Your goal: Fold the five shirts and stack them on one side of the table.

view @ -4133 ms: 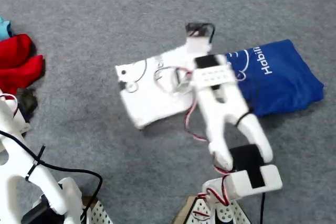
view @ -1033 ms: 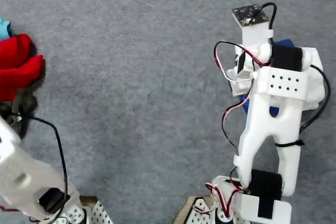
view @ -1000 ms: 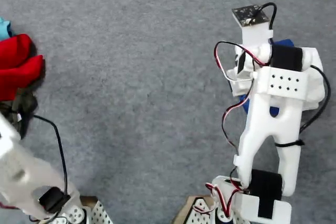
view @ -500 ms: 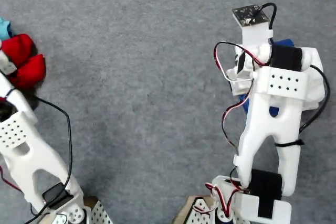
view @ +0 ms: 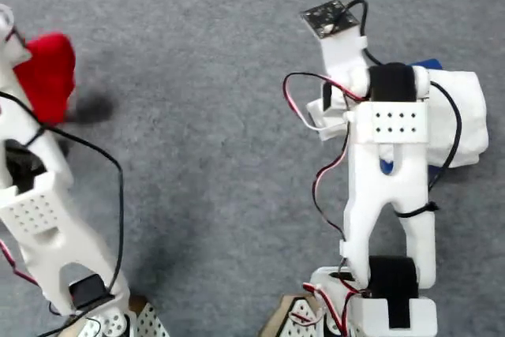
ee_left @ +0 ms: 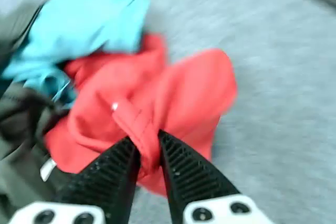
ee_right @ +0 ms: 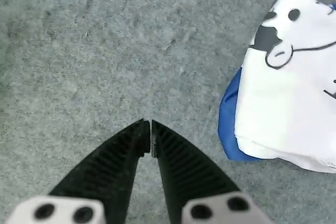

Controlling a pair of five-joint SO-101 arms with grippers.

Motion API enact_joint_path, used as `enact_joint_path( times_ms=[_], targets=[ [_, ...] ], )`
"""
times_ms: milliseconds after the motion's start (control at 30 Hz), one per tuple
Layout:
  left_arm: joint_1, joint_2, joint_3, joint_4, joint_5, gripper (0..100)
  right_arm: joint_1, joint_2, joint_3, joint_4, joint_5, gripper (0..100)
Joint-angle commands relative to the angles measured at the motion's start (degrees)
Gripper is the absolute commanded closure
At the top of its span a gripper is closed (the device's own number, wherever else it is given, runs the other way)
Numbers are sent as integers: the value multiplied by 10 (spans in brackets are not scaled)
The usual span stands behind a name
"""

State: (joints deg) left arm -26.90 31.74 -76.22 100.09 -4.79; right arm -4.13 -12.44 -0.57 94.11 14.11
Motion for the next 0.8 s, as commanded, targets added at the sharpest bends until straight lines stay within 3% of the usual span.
enact_joint_path(
  times_ms=[0, 200, 333, 600, 767],
  targets=[
    [55, -95, -27, 9, 3, 983, -7, -32, -5, -10, -6, 977],
    [153, -208, 95, 8, -4, 982, -8, -32, -5, -10, -4, 977],
    [198, -229, 224, 7, -56, 982, -10, -28, -5, -11, -2, 976],
    [282, -397, 431, 7, -61, 982, -10, -28, -4, -60, -1, 976],
    [358, -545, 571, 7, -132, 982, -10, -28, -1, -75, -1, 976]
  ],
)
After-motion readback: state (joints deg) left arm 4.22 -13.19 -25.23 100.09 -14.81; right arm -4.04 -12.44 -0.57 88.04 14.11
